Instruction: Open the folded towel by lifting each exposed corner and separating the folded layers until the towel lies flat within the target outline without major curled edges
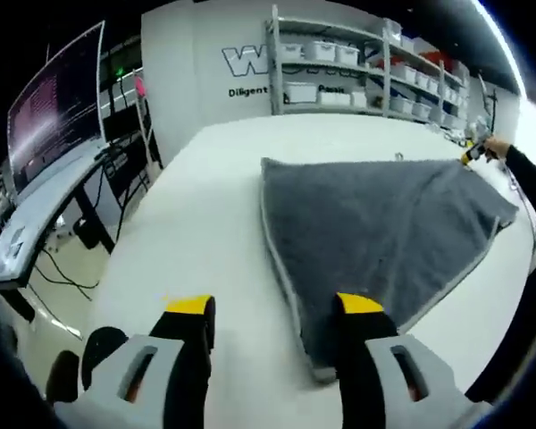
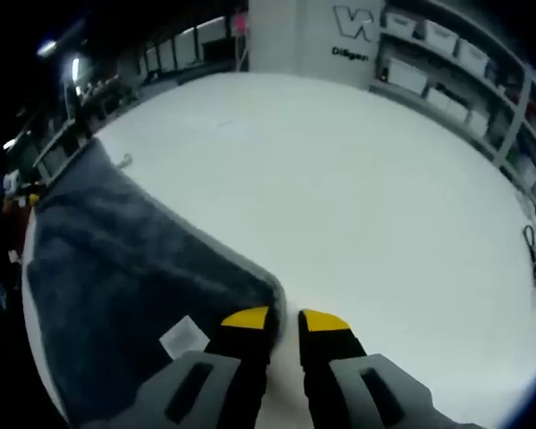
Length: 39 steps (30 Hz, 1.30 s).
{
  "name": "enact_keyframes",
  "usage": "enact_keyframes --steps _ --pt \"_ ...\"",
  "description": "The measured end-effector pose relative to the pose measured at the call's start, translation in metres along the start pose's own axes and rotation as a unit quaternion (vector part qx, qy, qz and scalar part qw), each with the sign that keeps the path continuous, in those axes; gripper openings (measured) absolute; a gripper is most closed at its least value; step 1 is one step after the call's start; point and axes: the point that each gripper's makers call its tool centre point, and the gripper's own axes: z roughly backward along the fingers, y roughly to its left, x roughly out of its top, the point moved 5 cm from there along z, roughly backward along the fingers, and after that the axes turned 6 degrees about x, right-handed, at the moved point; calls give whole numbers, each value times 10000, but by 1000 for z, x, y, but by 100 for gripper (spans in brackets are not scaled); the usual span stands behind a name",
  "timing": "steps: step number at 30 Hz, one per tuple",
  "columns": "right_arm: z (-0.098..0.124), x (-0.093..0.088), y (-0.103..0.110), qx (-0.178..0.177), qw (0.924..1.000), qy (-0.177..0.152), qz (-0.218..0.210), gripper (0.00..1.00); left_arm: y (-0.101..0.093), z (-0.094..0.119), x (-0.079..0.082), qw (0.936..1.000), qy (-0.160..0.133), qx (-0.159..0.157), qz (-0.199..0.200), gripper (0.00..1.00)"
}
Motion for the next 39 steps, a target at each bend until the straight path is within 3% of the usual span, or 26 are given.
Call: enact_keyframes --steps 4,7,10,12,18,21,23,27,30,35,39 --pt "3 -1 -1 -205 9996 -100 159 28 -1 -9 12 9998 -183 60 -25 79" --pt "10 -4 0 -321 9991 -170 220 48 -3 -15 19 9996 -269 48 -56 92" --pt "17 -7 3 -426 9986 -249 196 76 -9 -18 25 9993 -344 -56 -115 100" --pt "24 -7 3 -606 9972 -419 122 99 -9 -22 28 9992 -378 -17 -154 100" --pt "42 -2 10 -834 9902 -1011 -484 100 0 -22 43 9980 -603 79 178 100" --pt "47 -6 20 -1029 9876 -1102 -433 100 4 -26 52 9975 -641 251 166 100" --pt "53 -5 30 -1134 9832 -1352 -455 100 5 -27 61 9968 -720 266 201 100" --pt "64 -5 42 -1212 9774 -1662 -492 100 3 -32 81 9942 -1014 96 338 100" --pt "73 -6 51 -1423 9742 -1707 -399 100 3 -39 91 9935 -1082 81 340 100" --pt "93 0 61 -1661 9623 -2115 -415 100 1 -49 104 9930 -1149 -62 284 100" --pt "103 0 65 -1767 9572 -2254 -412 100 0 -55 116 9914 -1271 -161 259 100"
